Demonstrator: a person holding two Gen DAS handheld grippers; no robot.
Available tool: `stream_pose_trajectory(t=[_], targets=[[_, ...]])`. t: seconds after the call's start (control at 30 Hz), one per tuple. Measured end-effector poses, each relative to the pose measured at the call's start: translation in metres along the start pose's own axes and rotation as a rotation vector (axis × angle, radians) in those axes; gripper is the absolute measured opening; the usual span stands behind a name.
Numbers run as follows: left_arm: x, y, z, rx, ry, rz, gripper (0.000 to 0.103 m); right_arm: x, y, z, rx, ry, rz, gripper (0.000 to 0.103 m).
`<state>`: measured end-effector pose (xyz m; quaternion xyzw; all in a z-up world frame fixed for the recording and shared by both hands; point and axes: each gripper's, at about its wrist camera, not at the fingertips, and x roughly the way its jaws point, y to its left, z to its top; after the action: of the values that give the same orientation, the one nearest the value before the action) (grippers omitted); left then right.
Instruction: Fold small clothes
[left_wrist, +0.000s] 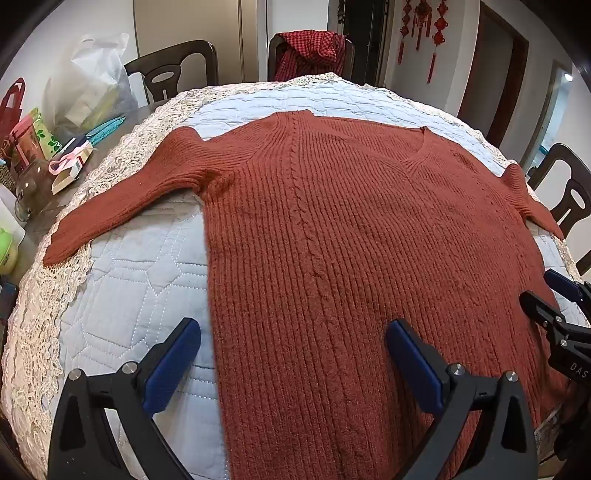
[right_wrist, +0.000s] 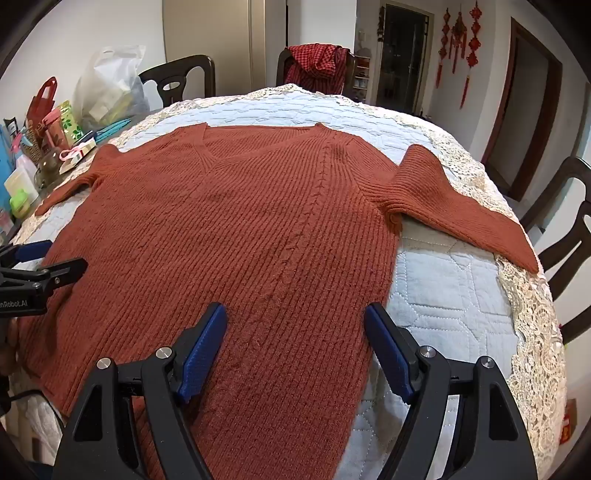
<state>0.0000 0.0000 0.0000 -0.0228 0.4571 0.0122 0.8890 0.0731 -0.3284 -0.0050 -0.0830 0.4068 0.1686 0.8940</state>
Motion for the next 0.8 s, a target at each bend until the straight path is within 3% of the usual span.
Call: stream_pose_trajectory(t=[0.8], targets=[[-0.0024, -0.0008, 0.0007, 0.003, -0.013, 0.009, 0.103, -0.0019, 0.0011, -0.0018, -0.002, -0.001, -0.003, 0.077]])
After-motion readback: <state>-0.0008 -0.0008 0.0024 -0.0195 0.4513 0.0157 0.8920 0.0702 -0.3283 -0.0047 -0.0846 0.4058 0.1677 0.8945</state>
